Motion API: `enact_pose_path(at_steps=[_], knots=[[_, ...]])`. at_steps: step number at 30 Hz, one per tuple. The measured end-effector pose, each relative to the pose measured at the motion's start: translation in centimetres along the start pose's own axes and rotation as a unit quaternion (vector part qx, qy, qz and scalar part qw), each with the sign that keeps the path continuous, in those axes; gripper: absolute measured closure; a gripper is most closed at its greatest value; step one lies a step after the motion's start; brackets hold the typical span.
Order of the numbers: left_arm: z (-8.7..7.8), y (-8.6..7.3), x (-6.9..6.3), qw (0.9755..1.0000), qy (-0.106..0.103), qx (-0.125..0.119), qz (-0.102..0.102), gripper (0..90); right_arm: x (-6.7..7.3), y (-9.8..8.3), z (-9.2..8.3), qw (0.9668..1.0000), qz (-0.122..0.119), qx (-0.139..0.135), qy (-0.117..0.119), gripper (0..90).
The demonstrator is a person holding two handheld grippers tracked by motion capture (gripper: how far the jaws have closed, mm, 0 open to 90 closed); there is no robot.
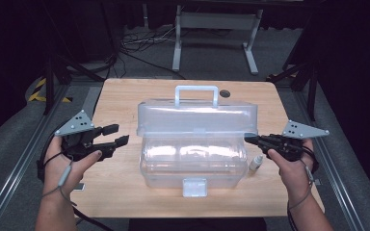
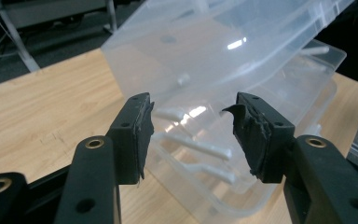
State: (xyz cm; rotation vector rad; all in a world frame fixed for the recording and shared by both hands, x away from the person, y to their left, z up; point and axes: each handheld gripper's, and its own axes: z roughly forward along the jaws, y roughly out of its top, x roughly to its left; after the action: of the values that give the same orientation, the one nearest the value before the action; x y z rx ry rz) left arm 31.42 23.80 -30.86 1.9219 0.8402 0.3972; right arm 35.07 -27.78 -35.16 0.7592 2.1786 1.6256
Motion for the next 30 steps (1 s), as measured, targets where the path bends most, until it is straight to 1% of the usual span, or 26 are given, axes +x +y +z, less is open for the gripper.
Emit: enact_pose_path(at_steps=[2,5,7,8,9,11,13,17,19,25,27,29,30], knots=[[0.1,-0.2,-0.1,1.0000,-0.002,0.006,-0.001,48.6,0.0,0.1,0.0,1.0000,-0.001,-0.002,-0.001,90.0],[0.5,-0.4,-0.3,0.9999,-0.008,0.014,0.000,54.7,0.0,0.2,0.0,1.0000,-0.004,-0.001,-0.005,90.0],[0.8,-0.5,-0.3,0.9997,-0.013,0.021,0.002,57.3,-0.1,0.3,0.1,1.0000,-0.004,-0.004,-0.007,90.0],[1.0,-0.6,-0.4,0.9997,-0.012,0.023,0.004,58.1,-0.1,0.4,0.1,1.0000,-0.004,-0.004,-0.007,90.0],[1.1,-0.6,-0.4,0.9996,-0.013,0.024,0.005,58.1,-0.2,0.5,0.1,0.9999,-0.005,-0.005,-0.009,90.0],[1.3,-0.7,-0.4,0.9995,-0.019,0.024,-0.001,57.6,-0.2,0.7,0.2,0.9999,-0.007,-0.004,-0.012,90.0],[1.6,-0.7,-0.4,0.9994,-0.022,0.025,0.002,57.2,-0.3,1.1,0.3,0.9998,-0.010,-0.005,-0.015,90.0],[2.2,-0.8,-0.5,0.9994,-0.022,0.026,0.001,57.0,-0.3,1.6,0.5,0.9998,-0.012,-0.008,-0.010,90.0],[2.6,-0.8,-0.6,0.9993,-0.023,0.028,0.005,57.3,-0.4,1.7,0.7,0.9998,-0.007,-0.012,-0.012,90.0],[3.7,-0.7,-1.0,0.9995,-0.024,0.018,0.011,61.2,-0.6,2.0,0.8,0.9996,-0.002,-0.019,-0.019,90.0],[4.1,-0.7,-1.2,0.9995,-0.025,0.011,0.016,65.8,-0.5,2.0,0.9,0.9996,-0.004,-0.020,-0.022,90.0],[4.4,-0.6,-1.4,0.9994,-0.033,0.003,0.013,71.8,-0.5,2.0,0.8,0.9995,-0.005,-0.020,-0.023,90.0],[4.7,-0.5,-1.6,0.9992,-0.036,-0.009,0.013,73.3,-0.5,1.9,0.8,0.9995,-0.003,-0.021,-0.022,90.0]])
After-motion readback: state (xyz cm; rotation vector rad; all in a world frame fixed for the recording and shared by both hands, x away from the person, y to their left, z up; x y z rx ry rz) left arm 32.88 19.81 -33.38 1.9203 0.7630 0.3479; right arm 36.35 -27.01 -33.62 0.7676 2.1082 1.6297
